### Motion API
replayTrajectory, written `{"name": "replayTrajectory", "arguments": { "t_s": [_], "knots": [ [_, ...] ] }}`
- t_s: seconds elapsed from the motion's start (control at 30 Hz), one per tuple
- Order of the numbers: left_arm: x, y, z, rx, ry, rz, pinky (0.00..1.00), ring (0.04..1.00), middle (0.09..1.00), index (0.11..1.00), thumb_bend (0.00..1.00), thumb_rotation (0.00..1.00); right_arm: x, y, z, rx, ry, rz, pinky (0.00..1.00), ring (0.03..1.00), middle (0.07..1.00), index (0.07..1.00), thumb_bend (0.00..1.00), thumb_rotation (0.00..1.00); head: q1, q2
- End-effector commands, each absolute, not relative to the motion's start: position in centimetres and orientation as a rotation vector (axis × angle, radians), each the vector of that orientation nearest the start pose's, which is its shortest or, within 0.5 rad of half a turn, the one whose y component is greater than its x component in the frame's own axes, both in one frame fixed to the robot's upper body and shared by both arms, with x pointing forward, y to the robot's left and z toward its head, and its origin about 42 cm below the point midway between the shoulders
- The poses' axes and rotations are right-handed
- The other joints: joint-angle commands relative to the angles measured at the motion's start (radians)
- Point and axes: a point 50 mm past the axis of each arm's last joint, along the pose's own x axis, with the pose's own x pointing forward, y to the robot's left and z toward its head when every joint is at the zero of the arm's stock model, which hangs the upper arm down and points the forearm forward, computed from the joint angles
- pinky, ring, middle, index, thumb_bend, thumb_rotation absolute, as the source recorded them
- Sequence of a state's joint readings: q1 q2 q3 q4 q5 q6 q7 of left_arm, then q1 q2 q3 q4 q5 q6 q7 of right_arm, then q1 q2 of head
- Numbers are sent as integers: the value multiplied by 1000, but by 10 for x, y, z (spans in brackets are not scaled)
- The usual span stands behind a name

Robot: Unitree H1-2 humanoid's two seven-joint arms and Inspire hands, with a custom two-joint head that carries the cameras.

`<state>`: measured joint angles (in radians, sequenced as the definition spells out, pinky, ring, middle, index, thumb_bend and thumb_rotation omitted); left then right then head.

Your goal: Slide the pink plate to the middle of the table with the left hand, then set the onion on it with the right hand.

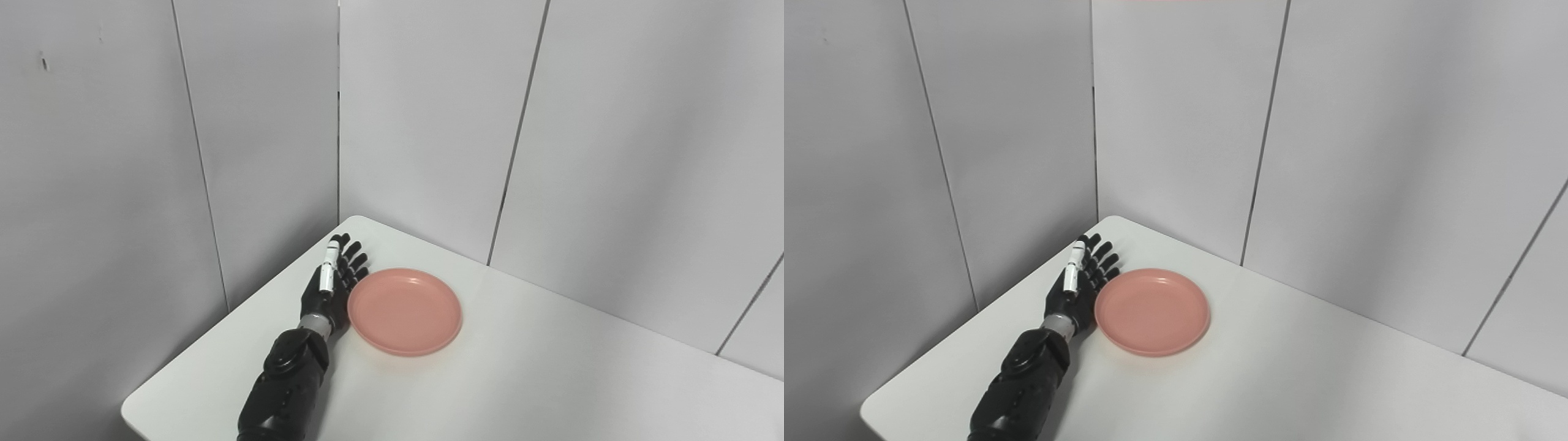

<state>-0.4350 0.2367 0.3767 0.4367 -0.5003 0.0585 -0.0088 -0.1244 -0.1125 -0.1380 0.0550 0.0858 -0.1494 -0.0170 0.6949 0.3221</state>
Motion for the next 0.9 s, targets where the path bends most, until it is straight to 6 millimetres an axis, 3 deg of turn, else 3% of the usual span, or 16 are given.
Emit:
{"name": "replayTrajectory", "arguments": {
  "t_s": [0.0,0.17,0.3,0.47,0.6,0.8,0.87],
  "knots": [
    [417,355,143,-443,-2,254,951,952,965,956,362,1000,300,-282,104,-22,-117,-149,621,778,784,743,555,858,-5,4],
    [422,346,144,-443,5,228,960,958,966,952,366,1000,298,-281,104,-13,-122,-139,677,786,801,765,495,886,-16,13],
    [424,340,146,-452,14,198,975,969,976,965,368,1000,295,-278,106,-9,-126,-132,663,782,801,765,471,891,-42,27],
    [428,333,146,-437,27,177,959,954,960,953,379,1000,294,-276,109,-5,-123,-130,622,770,793,749,530,885,-61,40],
    [430,324,148,-427,32,163,938,945,957,951,368,1000,292,-274,110,-7,-131,-133,646,791,815,761,565,880,-87,54],
    [430,314,146,-423,53,116,957,963,976,972,387,1000,290,-272,111,-1,-131,-131,741,852,876,808,626,892,-130,72],
    [430,311,143,-427,61,107,955,962,977,975,390,1000,289,-270,111,0,-119,-132,822,896,915,850,649,897,-149,74]
  ]
}}
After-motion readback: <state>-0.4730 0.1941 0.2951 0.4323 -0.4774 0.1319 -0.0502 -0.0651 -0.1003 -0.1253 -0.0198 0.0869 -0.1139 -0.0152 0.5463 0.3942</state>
